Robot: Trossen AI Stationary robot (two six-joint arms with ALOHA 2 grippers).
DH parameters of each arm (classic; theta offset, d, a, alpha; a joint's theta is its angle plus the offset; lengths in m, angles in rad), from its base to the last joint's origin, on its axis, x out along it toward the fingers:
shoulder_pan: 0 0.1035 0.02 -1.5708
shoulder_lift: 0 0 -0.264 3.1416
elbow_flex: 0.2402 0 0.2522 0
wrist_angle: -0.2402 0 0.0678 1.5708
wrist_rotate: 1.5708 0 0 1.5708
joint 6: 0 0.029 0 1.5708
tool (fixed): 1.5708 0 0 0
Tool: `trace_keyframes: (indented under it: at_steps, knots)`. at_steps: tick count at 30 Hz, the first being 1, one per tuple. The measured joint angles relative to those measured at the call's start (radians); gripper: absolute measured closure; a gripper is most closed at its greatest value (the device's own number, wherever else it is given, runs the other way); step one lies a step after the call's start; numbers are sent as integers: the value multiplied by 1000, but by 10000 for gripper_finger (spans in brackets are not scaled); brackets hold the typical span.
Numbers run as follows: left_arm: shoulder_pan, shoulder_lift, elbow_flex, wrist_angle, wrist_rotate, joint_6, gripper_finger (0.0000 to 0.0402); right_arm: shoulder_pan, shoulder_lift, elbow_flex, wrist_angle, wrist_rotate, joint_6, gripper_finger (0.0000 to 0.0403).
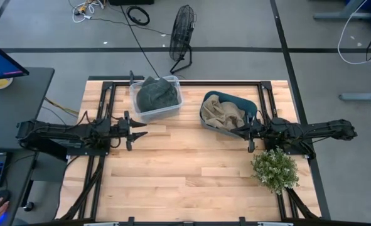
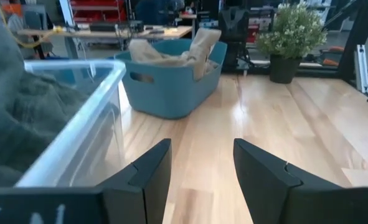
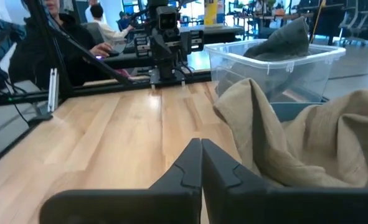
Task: Pick & Place hat
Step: Return to Home Position
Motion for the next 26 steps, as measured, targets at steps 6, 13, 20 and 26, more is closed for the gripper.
trace_keyframes:
  at_steps: [6,13,20,26]
  knots:
    - [0,0,0,-19,0,-15,225,0,0,1,-24,0,33,389]
    - [0,0,0,-17,0,-16,225,0,6,1,-117,0,72,386]
    - [0,0,-1,-16,0,-15,225,0,6,1,-116,0,69,385]
    - [0,0,-1,-16,0,-15,225,0,6,1,-116,0,69,385]
